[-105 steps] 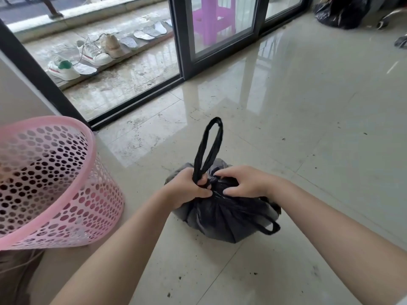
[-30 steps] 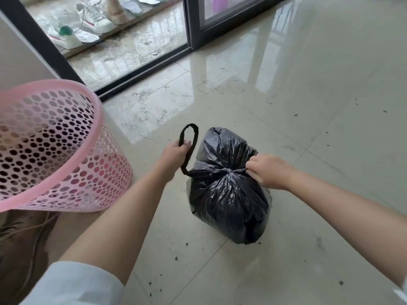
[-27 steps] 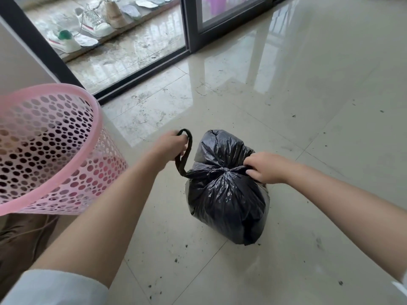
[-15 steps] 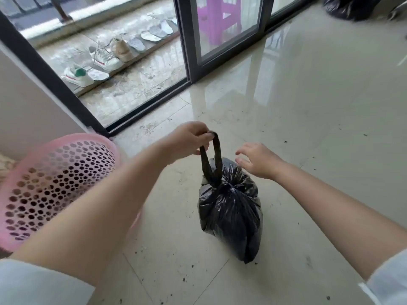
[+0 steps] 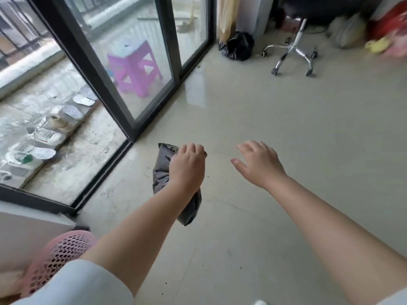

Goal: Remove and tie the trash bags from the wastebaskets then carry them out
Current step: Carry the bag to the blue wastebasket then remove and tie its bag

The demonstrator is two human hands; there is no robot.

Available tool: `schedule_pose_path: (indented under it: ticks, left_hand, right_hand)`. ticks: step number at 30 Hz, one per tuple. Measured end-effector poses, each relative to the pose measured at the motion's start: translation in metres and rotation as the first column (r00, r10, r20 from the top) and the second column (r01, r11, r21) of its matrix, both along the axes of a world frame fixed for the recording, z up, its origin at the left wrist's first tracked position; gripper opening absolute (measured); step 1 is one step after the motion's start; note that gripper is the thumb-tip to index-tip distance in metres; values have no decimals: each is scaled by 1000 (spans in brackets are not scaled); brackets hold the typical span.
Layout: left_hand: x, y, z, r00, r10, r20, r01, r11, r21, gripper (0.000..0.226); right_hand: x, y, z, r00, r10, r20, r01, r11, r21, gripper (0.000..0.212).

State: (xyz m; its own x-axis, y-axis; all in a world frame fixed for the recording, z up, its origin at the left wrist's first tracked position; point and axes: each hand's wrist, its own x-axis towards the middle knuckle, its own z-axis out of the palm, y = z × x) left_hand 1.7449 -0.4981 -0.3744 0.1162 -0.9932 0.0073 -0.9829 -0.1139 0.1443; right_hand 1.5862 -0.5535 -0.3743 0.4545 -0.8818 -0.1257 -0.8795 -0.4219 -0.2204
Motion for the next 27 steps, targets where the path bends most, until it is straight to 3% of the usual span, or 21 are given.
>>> schedule_pose_path:
  ticks: [2, 6, 13, 19, 27]
  left_hand:
    - [-33, -23, 57, 998, -27, 50, 27, 1000, 16, 27]
    - [-102, -67, 159, 982, -86, 166, 95, 994, -46, 35]
    - [-262, -125, 282, 942, -229, 247, 256, 963, -85, 39]
    - [-414, -187, 331, 889, -413, 197, 437, 894, -100, 37]
    - [-636, -289, 343, 769, -634, 85, 637, 770, -24, 37]
  right_hand:
    - [-42, -14, 67, 998, -47, 39, 47, 999, 1, 50]
    - [-136, -41, 181, 990, -133, 47, 138, 985, -106, 48]
    - [-275, -61, 304, 976, -211, -62, 189, 948, -255, 46]
    - [-417, -87, 343, 887, -460, -45, 428, 855, -294, 43]
    - [-610, -172, 347, 726, -682, -81, 653, 722, -230, 46]
